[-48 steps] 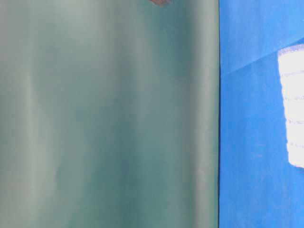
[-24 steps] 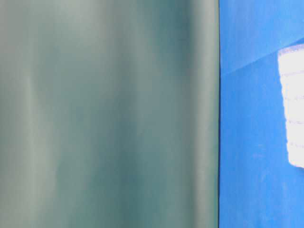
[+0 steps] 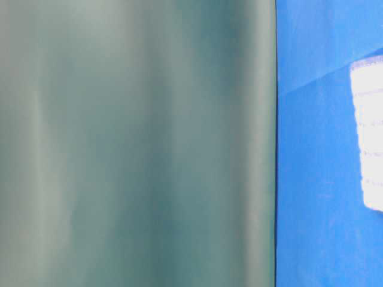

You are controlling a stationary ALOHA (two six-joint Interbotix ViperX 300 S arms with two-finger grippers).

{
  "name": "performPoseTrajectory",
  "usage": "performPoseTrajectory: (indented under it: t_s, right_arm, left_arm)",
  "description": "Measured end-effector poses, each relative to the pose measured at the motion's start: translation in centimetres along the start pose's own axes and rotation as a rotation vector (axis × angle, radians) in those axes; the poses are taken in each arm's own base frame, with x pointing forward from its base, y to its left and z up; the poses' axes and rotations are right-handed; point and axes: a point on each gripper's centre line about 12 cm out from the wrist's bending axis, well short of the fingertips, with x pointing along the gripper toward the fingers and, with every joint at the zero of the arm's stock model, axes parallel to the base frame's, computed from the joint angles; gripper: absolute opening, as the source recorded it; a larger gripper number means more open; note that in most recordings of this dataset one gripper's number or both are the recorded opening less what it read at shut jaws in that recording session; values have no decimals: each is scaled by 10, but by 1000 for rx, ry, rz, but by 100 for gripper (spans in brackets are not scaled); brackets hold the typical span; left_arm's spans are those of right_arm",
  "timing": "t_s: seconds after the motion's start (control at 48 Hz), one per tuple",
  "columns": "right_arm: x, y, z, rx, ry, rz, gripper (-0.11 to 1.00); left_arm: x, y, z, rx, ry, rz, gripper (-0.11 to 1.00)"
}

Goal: Fold the blue towel.

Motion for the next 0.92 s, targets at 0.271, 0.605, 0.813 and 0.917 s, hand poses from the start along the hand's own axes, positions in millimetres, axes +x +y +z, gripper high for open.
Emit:
performPoseTrajectory:
  t_s: [0.271, 0.605, 0.813, 0.917]
  right_arm:
    - [4, -1, -5, 7, 10, -7, 87]
    - [4, -1, -5, 9, 9, -7, 87]
    - [4, -1, -5, 9, 9, -7, 87]
    - [4, -1, -5, 9, 9, -7, 87]
  left_arm:
    - [-4, 2, -8, -2, -14, 6, 83]
    - [-6, 2, -8, 1, -20, 5, 83]
    - [-6, 2, -8, 3, -21, 5, 83]
    - [-6, 2, -8, 6, -23, 5, 83]
